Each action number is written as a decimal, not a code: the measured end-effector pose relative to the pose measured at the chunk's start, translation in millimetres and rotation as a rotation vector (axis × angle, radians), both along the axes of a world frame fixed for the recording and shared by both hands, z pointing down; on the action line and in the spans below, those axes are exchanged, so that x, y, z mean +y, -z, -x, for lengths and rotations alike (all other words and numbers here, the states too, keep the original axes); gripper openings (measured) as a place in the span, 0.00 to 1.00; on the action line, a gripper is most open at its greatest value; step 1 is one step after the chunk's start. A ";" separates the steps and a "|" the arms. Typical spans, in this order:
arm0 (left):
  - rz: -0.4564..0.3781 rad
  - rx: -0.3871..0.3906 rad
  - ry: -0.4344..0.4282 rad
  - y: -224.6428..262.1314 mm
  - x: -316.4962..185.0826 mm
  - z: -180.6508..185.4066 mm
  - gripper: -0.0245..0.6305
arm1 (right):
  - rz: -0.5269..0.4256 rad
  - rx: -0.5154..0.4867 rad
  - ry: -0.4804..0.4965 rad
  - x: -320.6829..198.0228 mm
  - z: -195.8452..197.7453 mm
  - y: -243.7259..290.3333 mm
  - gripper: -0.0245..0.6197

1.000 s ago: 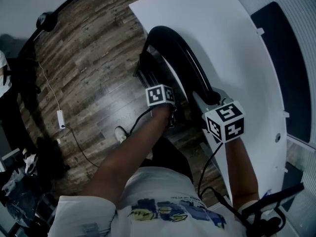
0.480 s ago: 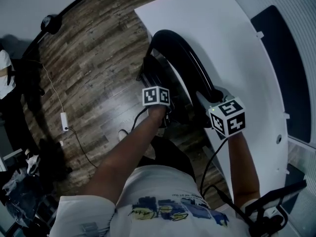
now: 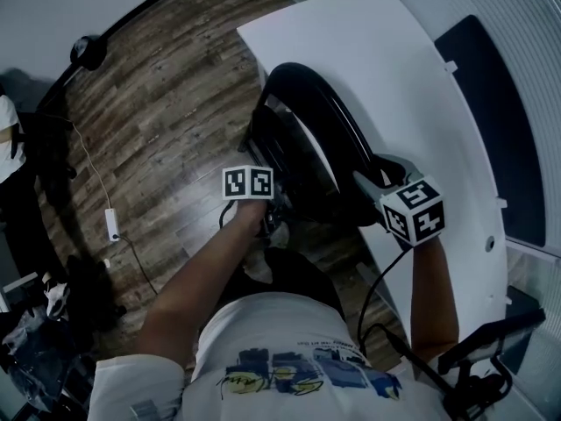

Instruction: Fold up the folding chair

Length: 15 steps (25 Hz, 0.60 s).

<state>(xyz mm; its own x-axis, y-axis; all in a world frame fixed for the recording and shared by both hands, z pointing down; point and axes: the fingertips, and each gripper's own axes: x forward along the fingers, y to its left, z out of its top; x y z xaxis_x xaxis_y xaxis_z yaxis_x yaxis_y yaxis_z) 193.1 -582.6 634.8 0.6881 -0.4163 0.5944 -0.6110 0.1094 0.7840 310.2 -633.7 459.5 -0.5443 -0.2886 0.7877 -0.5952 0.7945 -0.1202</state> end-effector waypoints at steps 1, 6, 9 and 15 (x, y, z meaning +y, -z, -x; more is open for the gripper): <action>-0.018 0.006 0.002 8.3 -1.0 7.3 0.43 | -0.011 0.004 -0.001 -0.8 -1.7 4.5 0.33; -0.140 0.027 -0.005 56.7 9.6 39.8 0.42 | -0.094 -0.020 -0.089 -0.7 -20.3 45.7 0.33; -0.228 0.029 -0.027 91.1 18.7 57.3 0.42 | -0.149 -0.029 -0.160 2.0 -30.9 71.3 0.33; -0.438 -0.025 -0.150 162.2 67.4 94.0 0.40 | -0.224 -0.026 -0.270 69.1 -15.0 102.1 0.33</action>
